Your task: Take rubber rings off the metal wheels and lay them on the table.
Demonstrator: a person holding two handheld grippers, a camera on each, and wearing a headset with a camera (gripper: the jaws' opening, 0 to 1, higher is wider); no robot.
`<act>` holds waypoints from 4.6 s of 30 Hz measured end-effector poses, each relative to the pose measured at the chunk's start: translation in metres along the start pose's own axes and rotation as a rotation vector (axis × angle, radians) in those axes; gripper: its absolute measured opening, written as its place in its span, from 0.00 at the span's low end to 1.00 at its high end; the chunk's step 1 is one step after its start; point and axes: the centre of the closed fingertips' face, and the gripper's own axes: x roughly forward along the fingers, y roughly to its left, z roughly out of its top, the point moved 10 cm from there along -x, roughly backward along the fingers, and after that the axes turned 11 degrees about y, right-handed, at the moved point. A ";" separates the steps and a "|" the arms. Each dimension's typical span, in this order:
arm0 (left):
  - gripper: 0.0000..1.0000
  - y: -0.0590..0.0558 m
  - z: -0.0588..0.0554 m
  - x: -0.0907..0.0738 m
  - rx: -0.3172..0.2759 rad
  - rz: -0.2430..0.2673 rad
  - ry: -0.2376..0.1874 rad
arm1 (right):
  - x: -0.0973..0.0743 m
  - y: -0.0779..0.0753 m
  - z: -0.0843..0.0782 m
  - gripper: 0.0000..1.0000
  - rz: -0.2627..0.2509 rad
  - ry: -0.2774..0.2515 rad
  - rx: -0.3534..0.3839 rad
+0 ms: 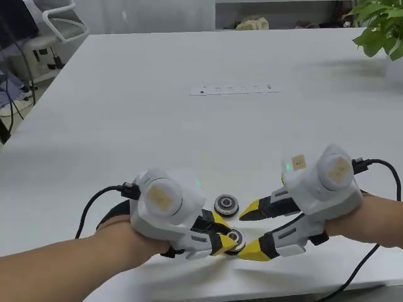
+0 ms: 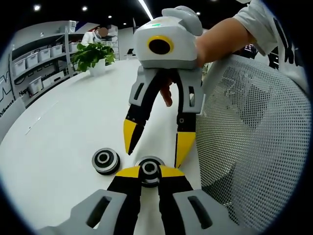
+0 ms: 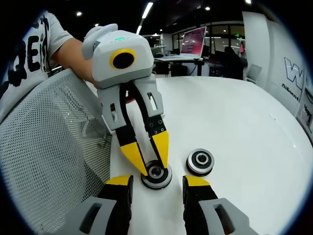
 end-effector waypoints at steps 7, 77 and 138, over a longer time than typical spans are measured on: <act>0.07 -0.001 -0.001 0.000 0.001 0.004 -0.005 | 0.008 -0.001 -0.007 0.36 -0.003 0.013 0.019; 0.07 -0.001 -0.002 -0.001 -0.006 0.007 -0.007 | -0.002 -0.014 -0.022 0.00 0.114 -0.042 0.250; 0.07 -0.002 -0.001 -0.001 0.014 0.010 -0.007 | -0.001 -0.005 -0.010 0.00 0.170 -0.127 0.247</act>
